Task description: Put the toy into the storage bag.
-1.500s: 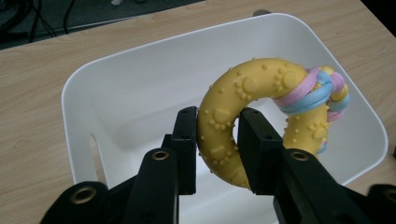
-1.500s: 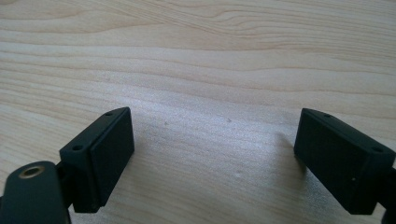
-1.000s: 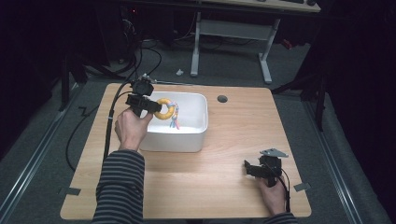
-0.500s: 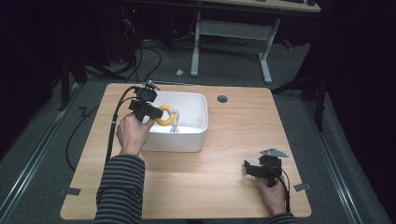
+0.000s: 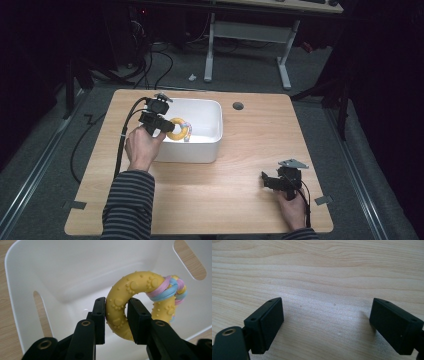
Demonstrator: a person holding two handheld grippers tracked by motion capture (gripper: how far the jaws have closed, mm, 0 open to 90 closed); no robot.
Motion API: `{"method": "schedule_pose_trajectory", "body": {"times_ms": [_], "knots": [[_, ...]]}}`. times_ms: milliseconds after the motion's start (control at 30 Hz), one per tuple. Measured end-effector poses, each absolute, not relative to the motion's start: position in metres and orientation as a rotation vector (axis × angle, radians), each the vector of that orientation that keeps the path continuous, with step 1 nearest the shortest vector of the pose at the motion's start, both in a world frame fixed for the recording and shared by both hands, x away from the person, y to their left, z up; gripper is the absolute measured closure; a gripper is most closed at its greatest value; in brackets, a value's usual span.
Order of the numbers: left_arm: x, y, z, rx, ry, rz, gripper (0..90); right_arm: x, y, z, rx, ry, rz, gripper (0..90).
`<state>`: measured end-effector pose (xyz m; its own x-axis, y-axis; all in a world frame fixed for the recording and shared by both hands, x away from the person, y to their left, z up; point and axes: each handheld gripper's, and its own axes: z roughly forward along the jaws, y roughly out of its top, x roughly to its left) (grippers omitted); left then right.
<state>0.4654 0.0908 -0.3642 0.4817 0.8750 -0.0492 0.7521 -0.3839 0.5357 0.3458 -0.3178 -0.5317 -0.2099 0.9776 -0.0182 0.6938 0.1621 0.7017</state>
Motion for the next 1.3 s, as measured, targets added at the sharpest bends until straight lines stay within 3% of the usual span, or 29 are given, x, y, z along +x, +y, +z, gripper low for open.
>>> {"method": "schedule_pose_trajectory", "body": {"times_ms": [967,1300], "knots": [[0.457,0.087,-0.371,2.278,1.301,0.310,68.0,0.346,-0.318,-0.532,1.581,1.971,0.791,11.8],[0.451,0.092,-0.364,2.238,1.274,0.302,53.5,0.346,-0.318,-0.532,1.582,1.971,0.792,11.9]]}}
